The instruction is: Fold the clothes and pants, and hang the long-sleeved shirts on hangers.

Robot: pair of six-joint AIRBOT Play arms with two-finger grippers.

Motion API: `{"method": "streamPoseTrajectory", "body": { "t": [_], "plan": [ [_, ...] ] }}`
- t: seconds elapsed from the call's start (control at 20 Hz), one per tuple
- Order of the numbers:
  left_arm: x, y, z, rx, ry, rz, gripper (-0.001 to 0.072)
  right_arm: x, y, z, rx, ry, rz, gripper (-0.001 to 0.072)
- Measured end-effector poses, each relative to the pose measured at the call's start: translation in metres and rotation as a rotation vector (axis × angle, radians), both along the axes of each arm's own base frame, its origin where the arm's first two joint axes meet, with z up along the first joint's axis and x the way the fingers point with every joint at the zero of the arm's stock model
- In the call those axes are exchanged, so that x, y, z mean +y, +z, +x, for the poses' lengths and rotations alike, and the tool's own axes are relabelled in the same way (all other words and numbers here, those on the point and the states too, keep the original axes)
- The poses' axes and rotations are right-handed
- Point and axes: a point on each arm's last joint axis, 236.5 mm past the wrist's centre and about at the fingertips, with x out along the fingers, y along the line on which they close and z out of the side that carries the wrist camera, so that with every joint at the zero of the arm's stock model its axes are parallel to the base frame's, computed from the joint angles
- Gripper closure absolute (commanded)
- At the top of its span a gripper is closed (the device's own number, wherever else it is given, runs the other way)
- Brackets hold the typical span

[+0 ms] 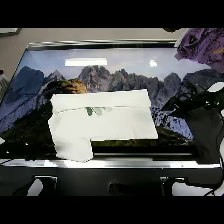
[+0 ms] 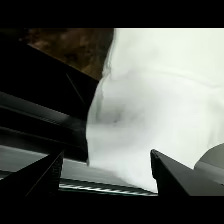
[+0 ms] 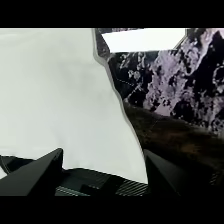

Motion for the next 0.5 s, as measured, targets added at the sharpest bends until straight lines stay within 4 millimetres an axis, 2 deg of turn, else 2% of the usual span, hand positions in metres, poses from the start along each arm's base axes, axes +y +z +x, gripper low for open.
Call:
{"method": "streamPoseTrajectory", "body": {
  "t": [0.1, 0.5],
  "plan": [
    [-0.009, -0.002, -0.003, -0.009, 0.018, -0.029, 0.0111, 0.0, -0.001, 0.001, -0.011, -0.01, 0.003, 0.0194],
    [-0.026, -0.005, -0.009, -0.005, 0.041, -0.097, 0.0111, 0.003, 0.0, 0.0, -0.014, -0.014, 0.015, 0.0191]
  ]
}}
